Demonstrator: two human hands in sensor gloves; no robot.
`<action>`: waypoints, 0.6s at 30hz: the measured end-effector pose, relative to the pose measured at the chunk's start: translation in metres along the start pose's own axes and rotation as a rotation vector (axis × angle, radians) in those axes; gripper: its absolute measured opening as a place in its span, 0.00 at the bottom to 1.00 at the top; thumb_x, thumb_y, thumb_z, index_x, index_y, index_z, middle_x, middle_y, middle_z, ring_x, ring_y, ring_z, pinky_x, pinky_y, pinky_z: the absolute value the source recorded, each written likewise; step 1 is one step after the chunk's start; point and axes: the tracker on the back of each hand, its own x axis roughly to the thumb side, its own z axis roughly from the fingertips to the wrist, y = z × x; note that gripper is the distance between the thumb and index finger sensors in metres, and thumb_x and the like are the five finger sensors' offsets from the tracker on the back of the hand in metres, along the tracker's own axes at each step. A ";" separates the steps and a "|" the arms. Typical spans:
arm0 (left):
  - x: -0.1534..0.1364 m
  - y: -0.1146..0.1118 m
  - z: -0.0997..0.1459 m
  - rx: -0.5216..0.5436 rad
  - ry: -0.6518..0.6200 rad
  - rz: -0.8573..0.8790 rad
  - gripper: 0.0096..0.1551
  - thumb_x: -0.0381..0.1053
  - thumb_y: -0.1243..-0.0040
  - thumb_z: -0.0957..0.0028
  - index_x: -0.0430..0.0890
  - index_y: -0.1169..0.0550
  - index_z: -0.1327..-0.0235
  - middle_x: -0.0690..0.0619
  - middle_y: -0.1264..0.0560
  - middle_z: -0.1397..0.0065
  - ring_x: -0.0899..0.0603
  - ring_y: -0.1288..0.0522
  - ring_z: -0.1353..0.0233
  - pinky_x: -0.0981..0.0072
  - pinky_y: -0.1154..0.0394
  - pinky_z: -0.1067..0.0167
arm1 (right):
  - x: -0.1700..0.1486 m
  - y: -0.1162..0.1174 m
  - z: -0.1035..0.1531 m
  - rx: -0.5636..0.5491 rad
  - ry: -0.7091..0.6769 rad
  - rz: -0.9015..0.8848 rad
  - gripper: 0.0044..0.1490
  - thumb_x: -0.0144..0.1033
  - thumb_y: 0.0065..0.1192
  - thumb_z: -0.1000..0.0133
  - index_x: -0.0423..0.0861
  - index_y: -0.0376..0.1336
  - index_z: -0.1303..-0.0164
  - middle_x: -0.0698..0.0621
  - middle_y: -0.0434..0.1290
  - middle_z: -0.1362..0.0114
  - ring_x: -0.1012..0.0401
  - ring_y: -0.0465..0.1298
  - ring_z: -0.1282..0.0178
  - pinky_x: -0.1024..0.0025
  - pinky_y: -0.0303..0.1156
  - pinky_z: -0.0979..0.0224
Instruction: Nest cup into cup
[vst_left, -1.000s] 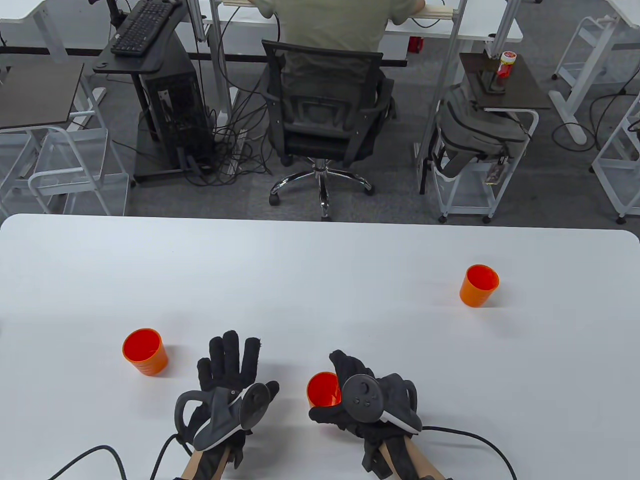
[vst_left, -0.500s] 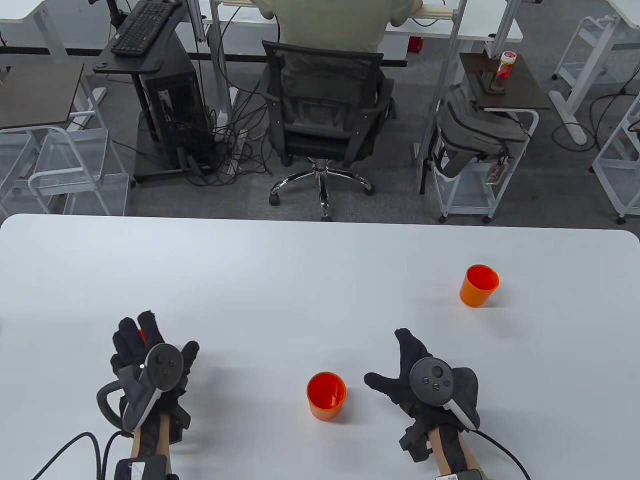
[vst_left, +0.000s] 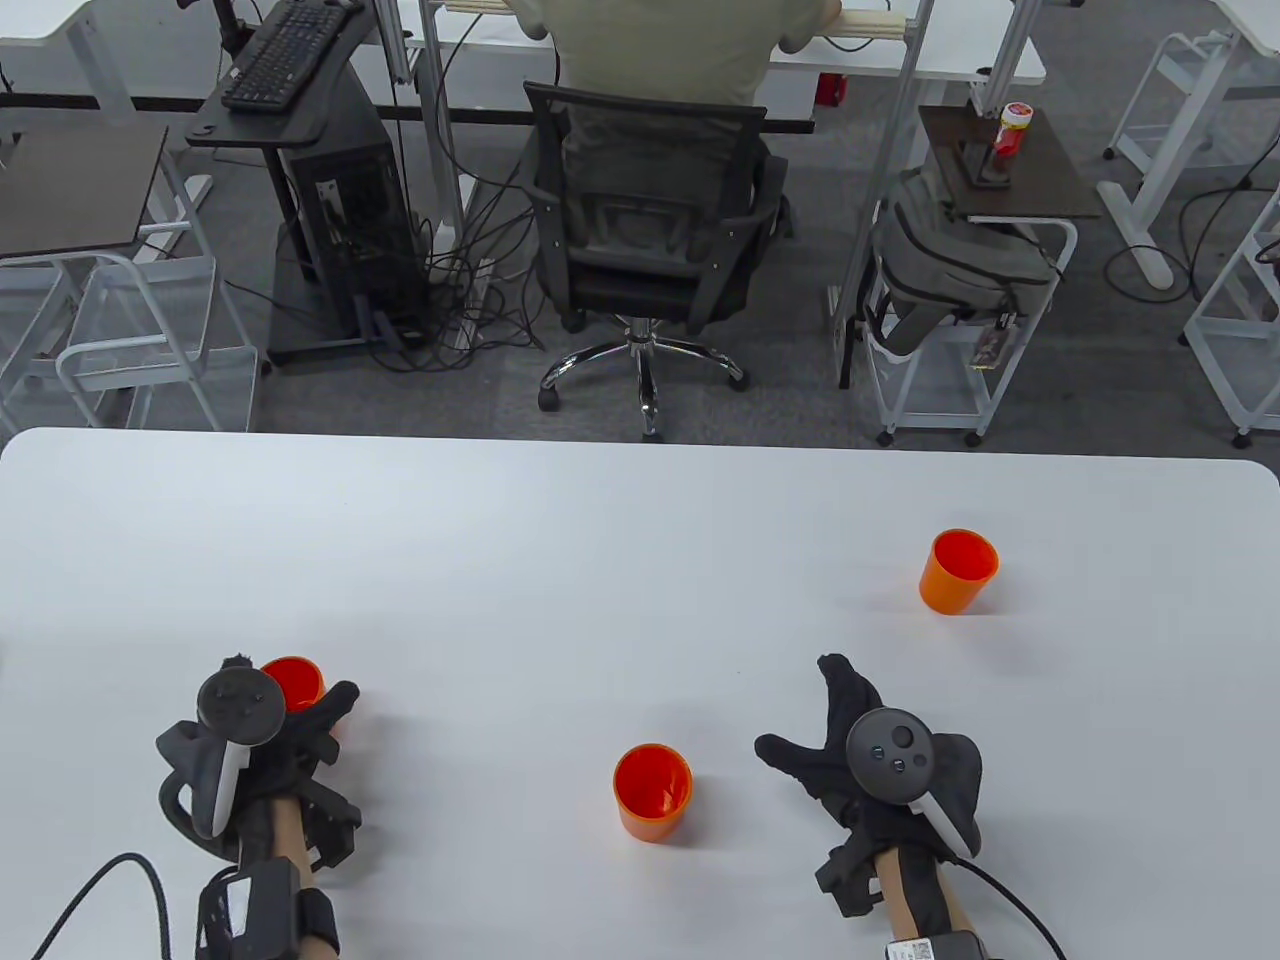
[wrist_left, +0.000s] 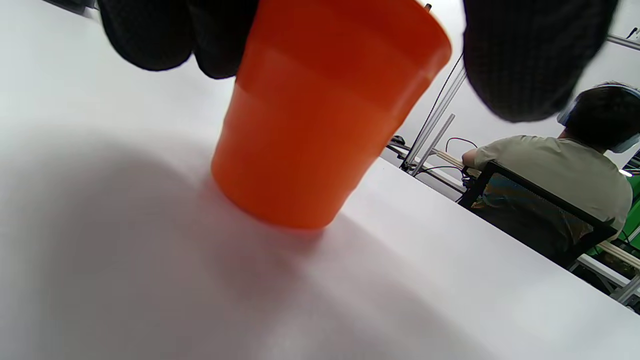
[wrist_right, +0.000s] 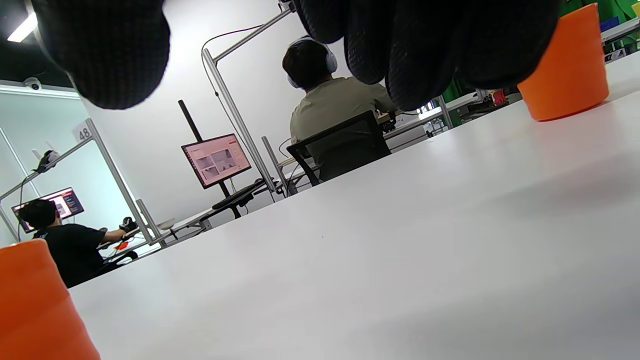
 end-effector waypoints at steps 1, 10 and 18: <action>0.001 0.000 0.000 0.005 0.003 -0.016 0.74 0.81 0.37 0.56 0.31 0.46 0.16 0.32 0.36 0.16 0.30 0.30 0.22 0.38 0.27 0.31 | 0.000 0.000 0.000 -0.001 0.001 0.001 0.69 0.64 0.67 0.48 0.30 0.43 0.15 0.28 0.56 0.18 0.34 0.66 0.25 0.34 0.65 0.31; 0.017 0.005 0.008 0.034 -0.058 0.007 0.69 0.81 0.35 0.55 0.33 0.41 0.18 0.36 0.31 0.20 0.34 0.25 0.26 0.41 0.25 0.33 | 0.001 -0.001 0.000 -0.006 -0.006 0.039 0.69 0.64 0.67 0.48 0.30 0.43 0.15 0.28 0.56 0.18 0.34 0.66 0.25 0.34 0.65 0.31; 0.090 0.023 0.051 0.036 -0.351 0.082 0.70 0.83 0.36 0.55 0.34 0.40 0.18 0.36 0.30 0.20 0.35 0.23 0.28 0.43 0.24 0.33 | -0.001 0.001 0.000 0.003 0.003 0.065 0.69 0.64 0.68 0.48 0.30 0.43 0.15 0.28 0.56 0.18 0.34 0.66 0.25 0.34 0.65 0.31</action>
